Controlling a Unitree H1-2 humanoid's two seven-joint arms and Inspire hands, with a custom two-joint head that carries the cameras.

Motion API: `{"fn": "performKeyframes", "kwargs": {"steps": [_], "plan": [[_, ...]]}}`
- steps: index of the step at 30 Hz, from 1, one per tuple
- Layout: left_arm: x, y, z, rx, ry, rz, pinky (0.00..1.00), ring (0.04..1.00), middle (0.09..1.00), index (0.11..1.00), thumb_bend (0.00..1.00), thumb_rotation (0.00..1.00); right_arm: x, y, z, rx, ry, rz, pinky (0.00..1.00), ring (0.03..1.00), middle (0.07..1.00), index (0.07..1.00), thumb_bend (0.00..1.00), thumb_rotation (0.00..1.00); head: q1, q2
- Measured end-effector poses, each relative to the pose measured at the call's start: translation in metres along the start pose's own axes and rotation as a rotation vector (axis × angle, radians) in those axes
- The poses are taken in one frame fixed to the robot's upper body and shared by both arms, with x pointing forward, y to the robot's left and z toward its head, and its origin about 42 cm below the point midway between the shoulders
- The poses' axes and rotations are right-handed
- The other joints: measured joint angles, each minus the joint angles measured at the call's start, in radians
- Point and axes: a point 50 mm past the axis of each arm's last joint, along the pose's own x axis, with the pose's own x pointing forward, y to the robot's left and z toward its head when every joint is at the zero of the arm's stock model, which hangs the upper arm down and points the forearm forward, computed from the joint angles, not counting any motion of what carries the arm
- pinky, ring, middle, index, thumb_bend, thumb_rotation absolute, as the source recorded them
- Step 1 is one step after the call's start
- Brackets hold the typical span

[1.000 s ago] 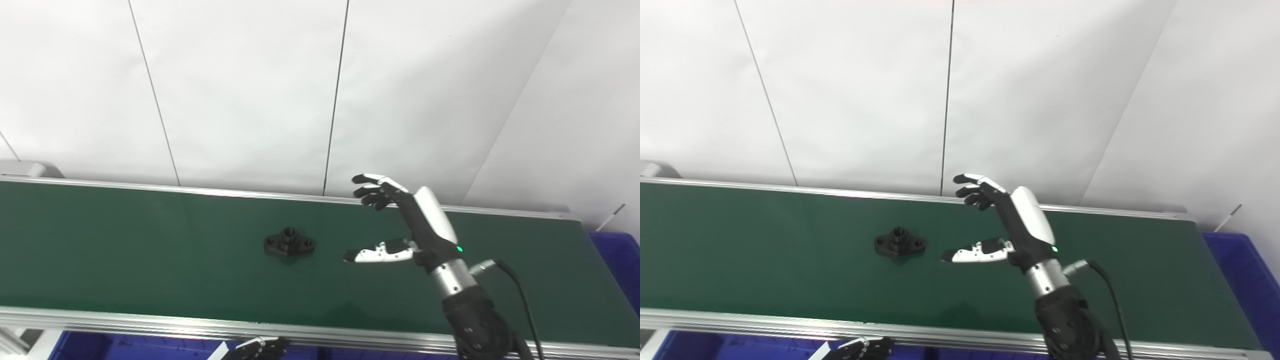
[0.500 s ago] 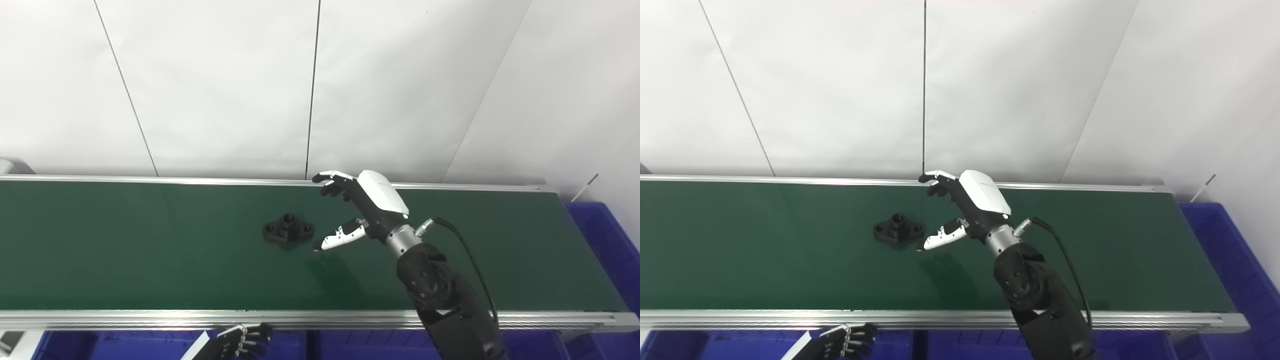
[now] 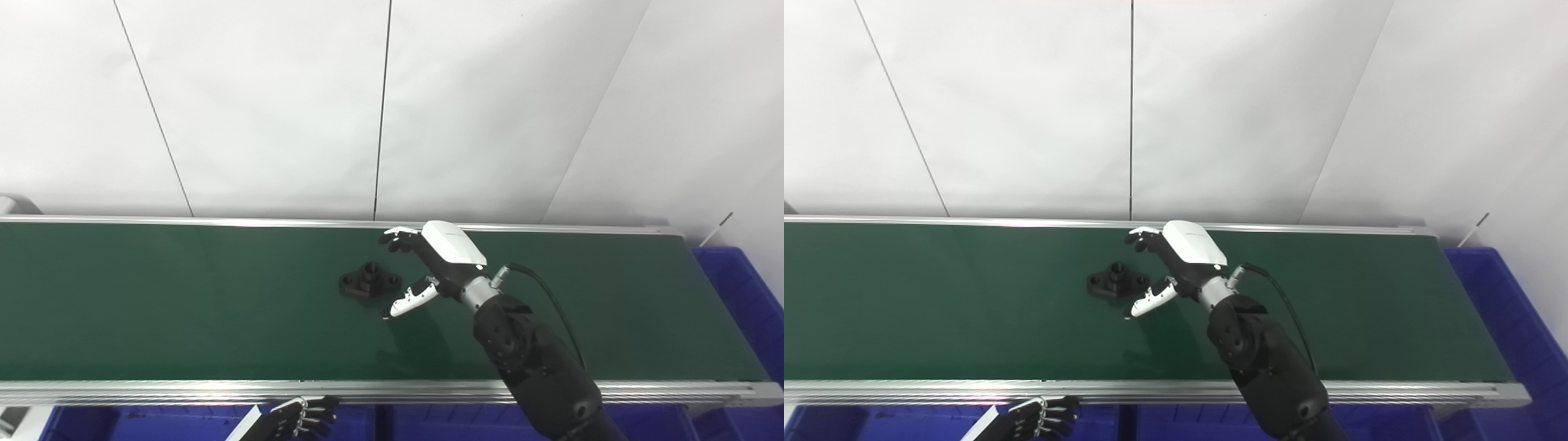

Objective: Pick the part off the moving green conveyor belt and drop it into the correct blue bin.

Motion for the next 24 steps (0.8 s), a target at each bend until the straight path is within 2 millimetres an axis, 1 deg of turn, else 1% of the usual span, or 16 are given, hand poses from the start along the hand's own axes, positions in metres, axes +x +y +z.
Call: {"fn": "performKeyframes", "kwargs": {"steps": [5, 7, 12, 16, 24], "plan": [[0.001, -0.002, 0.0, 0.002, -0.001, -0.007, 0.61, 0.68, 0.748, 0.777, 0.84, 0.18, 0.005, 0.005, -0.001, -0.06, 0.005, 0.029, 0.69, 0.759, 0.757, 0.759, 0.9, 0.26, 0.008, 0.006], [0.001, -0.003, 0.0, 0.002, -0.002, -0.007, 0.61, 0.68, 0.748, 0.774, 0.84, 0.17, 0.008, 0.007, -0.003, -0.083, 0.012, 0.044, 0.69, 0.762, 0.756, 0.758, 0.9, 0.25, 0.009, 0.003], [0.002, -0.004, 0.0, 0.004, -0.001, -0.009, 0.6, 0.676, 0.748, 0.774, 0.84, 0.18, 0.017, 0.009, -0.005, -0.154, 0.02, 0.073, 0.67, 0.745, 0.751, 0.758, 0.88, 0.27, 0.009, -0.002], [0.002, -0.005, 0.0, 0.005, 0.001, -0.004, 0.6, 0.674, 0.749, 0.772, 0.85, 0.18, 0.022, 0.008, -0.005, -0.212, 0.019, 0.079, 0.67, 0.733, 0.74, 0.755, 0.88, 0.25, 0.009, 0.0], [0.005, -0.007, 0.001, 0.007, -0.003, -0.006, 0.59, 0.677, 0.751, 0.771, 0.84, 0.19, 0.027, 0.006, -0.016, -0.332, 0.043, 0.122, 0.69, 0.757, 0.75, 0.757, 0.84, 0.22, 0.006, 0.003]]}}
